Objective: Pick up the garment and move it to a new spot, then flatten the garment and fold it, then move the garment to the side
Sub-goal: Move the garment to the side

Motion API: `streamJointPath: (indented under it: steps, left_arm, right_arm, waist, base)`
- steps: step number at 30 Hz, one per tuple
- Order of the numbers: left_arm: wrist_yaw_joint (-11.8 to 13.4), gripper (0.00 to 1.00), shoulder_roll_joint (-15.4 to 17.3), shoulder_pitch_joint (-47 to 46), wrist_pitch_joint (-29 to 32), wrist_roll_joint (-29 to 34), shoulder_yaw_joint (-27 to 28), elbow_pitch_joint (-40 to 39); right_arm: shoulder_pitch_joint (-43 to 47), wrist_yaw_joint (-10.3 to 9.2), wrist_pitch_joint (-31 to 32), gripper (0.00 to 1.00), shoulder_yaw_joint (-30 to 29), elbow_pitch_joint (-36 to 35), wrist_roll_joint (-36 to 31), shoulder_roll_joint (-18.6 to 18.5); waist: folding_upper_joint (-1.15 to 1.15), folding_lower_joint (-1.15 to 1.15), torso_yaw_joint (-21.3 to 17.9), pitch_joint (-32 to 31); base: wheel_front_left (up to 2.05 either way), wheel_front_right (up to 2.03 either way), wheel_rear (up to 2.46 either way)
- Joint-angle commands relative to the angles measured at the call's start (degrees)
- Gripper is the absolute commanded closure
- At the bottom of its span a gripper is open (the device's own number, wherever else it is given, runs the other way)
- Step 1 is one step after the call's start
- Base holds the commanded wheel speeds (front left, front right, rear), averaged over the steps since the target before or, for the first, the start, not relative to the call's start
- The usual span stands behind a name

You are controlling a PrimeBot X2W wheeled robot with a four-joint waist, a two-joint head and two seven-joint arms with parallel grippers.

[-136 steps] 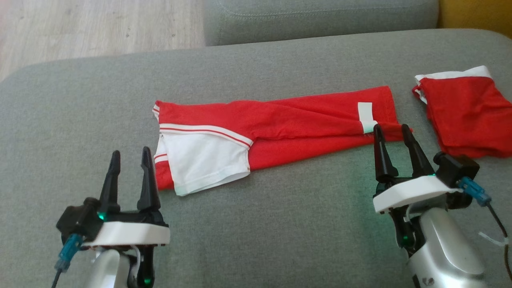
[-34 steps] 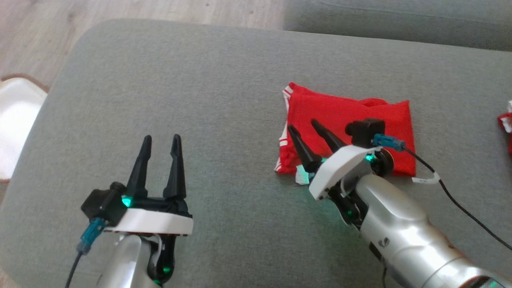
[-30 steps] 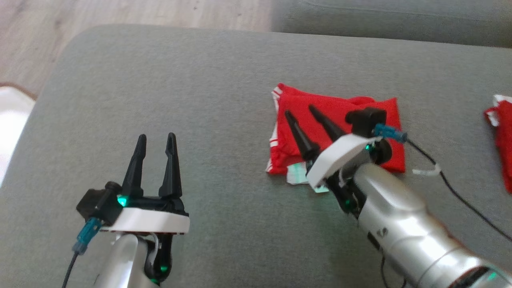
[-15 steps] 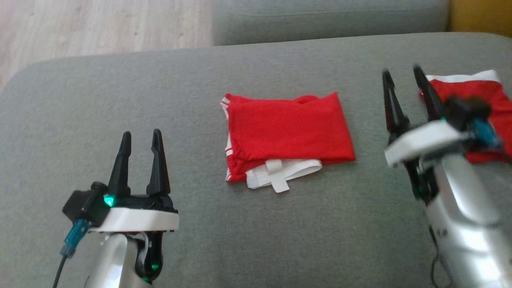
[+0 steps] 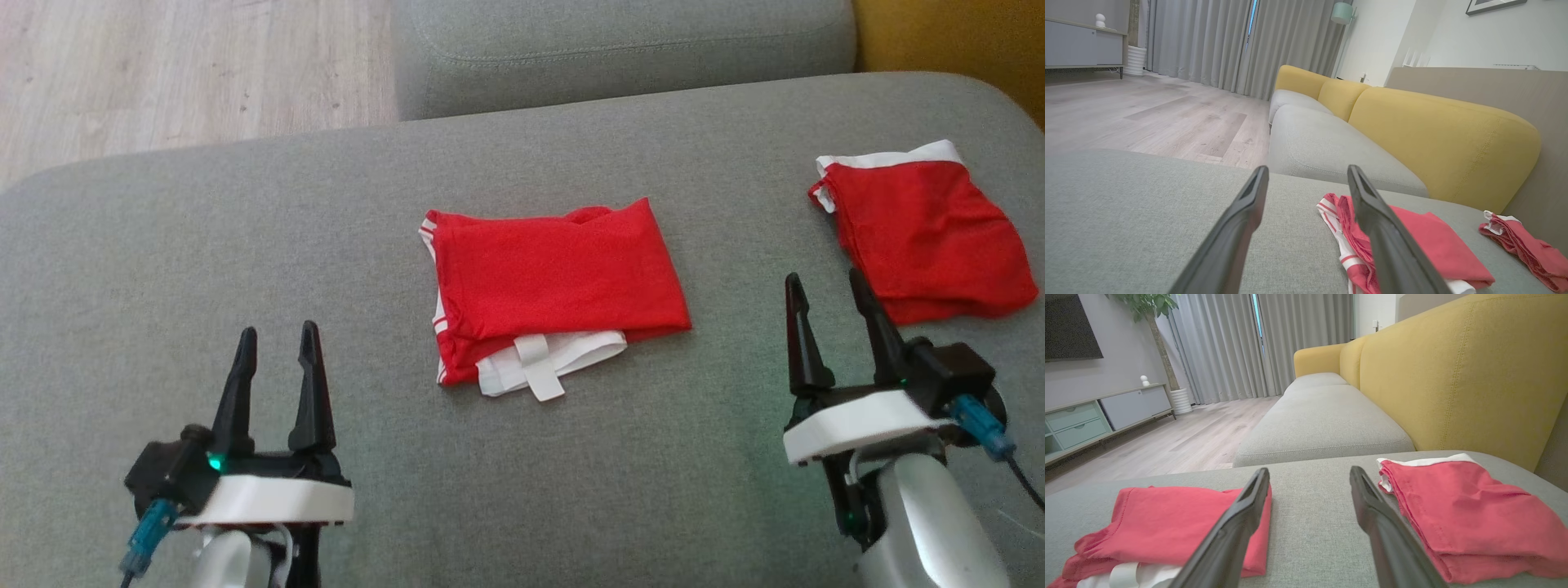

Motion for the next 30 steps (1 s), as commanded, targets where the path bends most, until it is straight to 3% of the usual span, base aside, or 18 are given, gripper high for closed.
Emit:
streamJointPath:
  steps: [1, 18, 30]
  left_arm:
    - [0.1, 0.00, 0.3, -1.4, -0.3, 0.6, 2.2, -2.3]
    - [0.3, 0.00, 0.3, -2.6, -0.3, 0.3, 0.2, -3.1]
    - [0.2, 0.00, 0.3, -7.0, -0.3, -0.2, -3.3, -2.1]
  right_arm:
    - [-1.2, 0.20, -0.6, 0.00, 1.0, -2.4, -0.5, 0.6]
    - [-2.1, 0.20, -0.6, 0.00, 1.9, -2.7, -0.2, 0.9]
    - [-12.4, 0.20, 4.2, 0.00, 3.9, 11.1, 3.4, 0.9]
  waist:
    - [0.00, 0.01, 0.0, -0.2]
    - [0.00, 0.01, 1.7, 1.7]
    - [0.00, 0.01, 6.7, 6.8]
  base:
    - [0.00, 0.00, 0.00]
    - [0.00, 0.00, 0.00]
    - [0.00, 0.00, 0.00]
